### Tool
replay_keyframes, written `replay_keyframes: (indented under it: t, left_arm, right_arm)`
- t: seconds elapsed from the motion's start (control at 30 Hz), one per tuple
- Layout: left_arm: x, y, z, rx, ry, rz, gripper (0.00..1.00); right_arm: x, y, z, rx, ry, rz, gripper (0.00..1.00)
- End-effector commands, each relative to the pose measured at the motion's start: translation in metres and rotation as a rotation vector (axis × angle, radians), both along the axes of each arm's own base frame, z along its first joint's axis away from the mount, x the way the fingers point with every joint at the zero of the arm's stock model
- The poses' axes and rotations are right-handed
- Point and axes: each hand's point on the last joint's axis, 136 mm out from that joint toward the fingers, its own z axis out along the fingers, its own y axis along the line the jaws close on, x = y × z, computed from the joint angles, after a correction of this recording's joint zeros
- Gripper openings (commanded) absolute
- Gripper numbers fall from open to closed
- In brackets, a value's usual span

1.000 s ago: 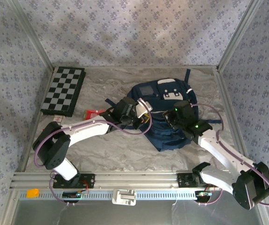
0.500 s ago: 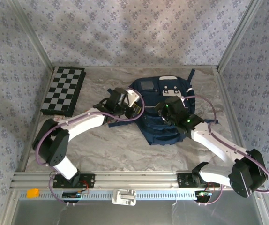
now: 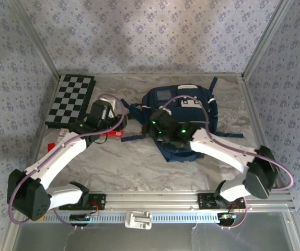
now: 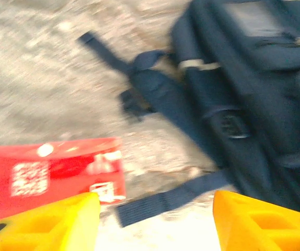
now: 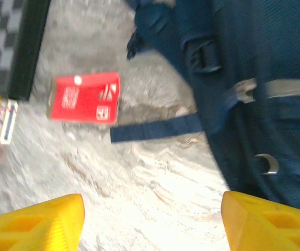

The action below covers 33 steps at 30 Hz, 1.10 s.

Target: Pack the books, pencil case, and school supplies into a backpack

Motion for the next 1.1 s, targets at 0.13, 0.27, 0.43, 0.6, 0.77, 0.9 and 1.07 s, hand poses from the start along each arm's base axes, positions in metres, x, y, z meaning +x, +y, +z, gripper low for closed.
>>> replay_keyframes:
  t: [0.13,0.27,0.43,0.6,0.77,0.9,1.07]
  left_arm:
    - [0.04,0.031,-0.064,0.05,0.251,0.199,0.6]
    - [0.074,0.033,-0.094,0.074,0.324,0.253,0.59]
    - [0.108,0.028,-0.124,0.099,0.37,0.257,0.58]
    - [0.126,0.023,-0.151,0.128,0.429,0.258,0.58]
    - [0.111,0.017,-0.16,0.104,0.487,0.239,0.58]
    - [0.081,0.021,-0.164,0.116,0.519,0.224,0.58]
    - [0.033,0.026,-0.165,0.126,0.552,0.208,0.58]
  right_arm:
    - [-0.001,0.014,-0.016,-0.122,-0.041,0.126,0.75]
    - [-0.001,0.008,-0.02,-0.116,-0.072,0.128,0.77]
    - [-0.001,-0.004,-0.019,-0.14,-0.068,0.118,0.78]
    - [0.0,-0.015,-0.019,-0.139,-0.065,0.097,0.78]
    - [0.002,-0.026,-0.017,-0.146,-0.071,0.079,0.78]
    - [0.002,-0.03,-0.019,-0.152,-0.071,0.074,0.78]
    - [0.004,-0.031,-0.016,-0.155,-0.079,0.076,0.78]
